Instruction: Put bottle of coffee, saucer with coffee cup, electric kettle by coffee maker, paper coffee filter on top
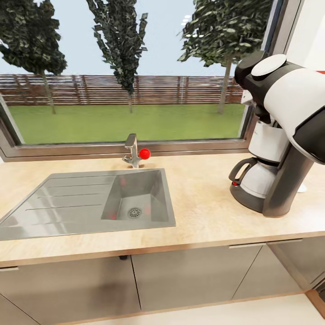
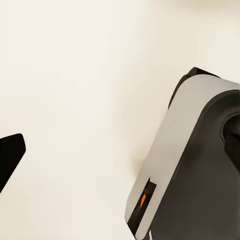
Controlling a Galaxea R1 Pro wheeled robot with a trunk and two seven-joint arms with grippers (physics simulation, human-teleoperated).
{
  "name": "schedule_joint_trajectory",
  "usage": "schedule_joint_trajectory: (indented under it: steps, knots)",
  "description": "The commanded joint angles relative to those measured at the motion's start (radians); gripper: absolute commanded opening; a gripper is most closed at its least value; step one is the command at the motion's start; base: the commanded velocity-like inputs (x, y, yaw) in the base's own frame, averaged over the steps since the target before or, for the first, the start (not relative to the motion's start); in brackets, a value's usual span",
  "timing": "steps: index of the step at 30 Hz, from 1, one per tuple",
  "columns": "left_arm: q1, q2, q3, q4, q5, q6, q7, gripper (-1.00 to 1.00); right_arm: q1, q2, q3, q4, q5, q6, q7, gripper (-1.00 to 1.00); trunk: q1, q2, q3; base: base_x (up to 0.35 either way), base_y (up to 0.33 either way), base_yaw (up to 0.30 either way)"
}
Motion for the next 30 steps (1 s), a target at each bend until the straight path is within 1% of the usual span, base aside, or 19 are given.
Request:
schedule_joint_trajectory:
  steps: [1,12,16,23,27,30]
  knots:
    - [0.000,0.000,0.007,0.000,0.006,-0.001,-0.009,1.00,-0.001,0.000,-0.007,0.000,0.008,0.008,0.004,1.00,0.000,0.000,-0.001,0.000,0.000,0.000]
    - [0.001,0.000,0.007,0.000,0.006,-0.001,-0.009,1.00,-0.001,-0.001,-0.007,-0.003,0.009,0.008,0.004,1.00,0.000,0.000,-0.001,0.000,0.000,0.000]
    - [0.001,0.000,0.006,0.000,0.006,0.001,-0.009,1.00,-0.001,-0.001,-0.006,-0.005,0.009,0.009,0.004,1.00,-0.015,0.028,0.012,0.000,0.000,0.000]
    - [0.001,0.000,0.005,-0.001,0.004,0.030,-0.009,1.00,-0.001,-0.007,-0.013,-0.011,-0.004,0.008,0.005,1.00,-0.042,0.077,0.034,0.000,0.000,0.000]
    - [0.001,0.000,0.004,-0.002,0.004,0.032,-0.009,1.00,-0.001,-0.019,-0.020,-0.016,-0.007,0.011,0.000,1.00,-0.057,0.105,0.046,0.000,0.000,0.000]
    - [0.001,0.000,0.004,-0.002,0.004,0.033,-0.009,1.00,-0.001,-0.033,-0.022,-0.028,-0.008,0.015,-0.006,1.00,-0.069,0.126,0.056,0.000,0.000,0.000]
